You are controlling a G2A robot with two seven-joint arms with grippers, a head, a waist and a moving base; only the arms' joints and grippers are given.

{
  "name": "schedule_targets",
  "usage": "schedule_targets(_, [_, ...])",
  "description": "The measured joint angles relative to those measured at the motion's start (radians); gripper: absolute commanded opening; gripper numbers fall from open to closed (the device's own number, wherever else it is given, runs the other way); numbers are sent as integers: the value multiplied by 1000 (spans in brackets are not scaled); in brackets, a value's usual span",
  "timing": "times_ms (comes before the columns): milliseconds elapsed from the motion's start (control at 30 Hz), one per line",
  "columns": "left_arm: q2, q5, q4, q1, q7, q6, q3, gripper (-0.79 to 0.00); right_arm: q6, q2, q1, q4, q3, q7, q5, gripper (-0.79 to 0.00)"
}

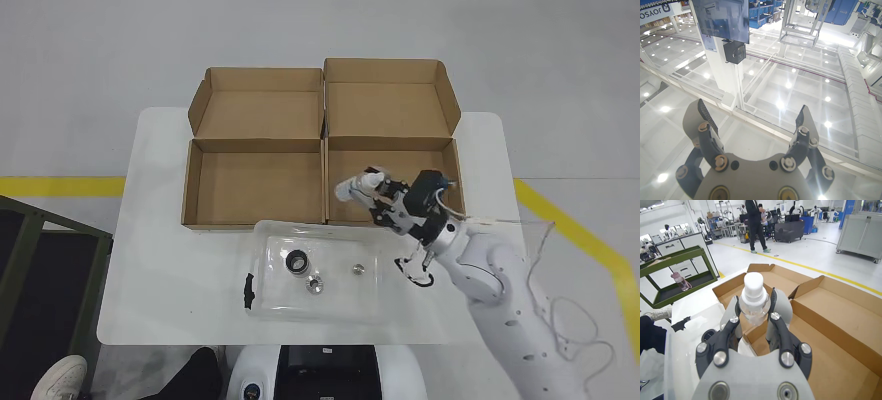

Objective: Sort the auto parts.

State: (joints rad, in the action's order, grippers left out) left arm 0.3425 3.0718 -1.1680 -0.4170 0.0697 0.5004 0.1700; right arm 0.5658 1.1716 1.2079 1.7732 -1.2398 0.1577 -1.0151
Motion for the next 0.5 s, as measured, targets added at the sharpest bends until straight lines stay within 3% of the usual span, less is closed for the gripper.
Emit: schedule_targets(500, [0,0,0,0,0,0,0,0,-122,23,-132,-147,106,142,-51,-785])
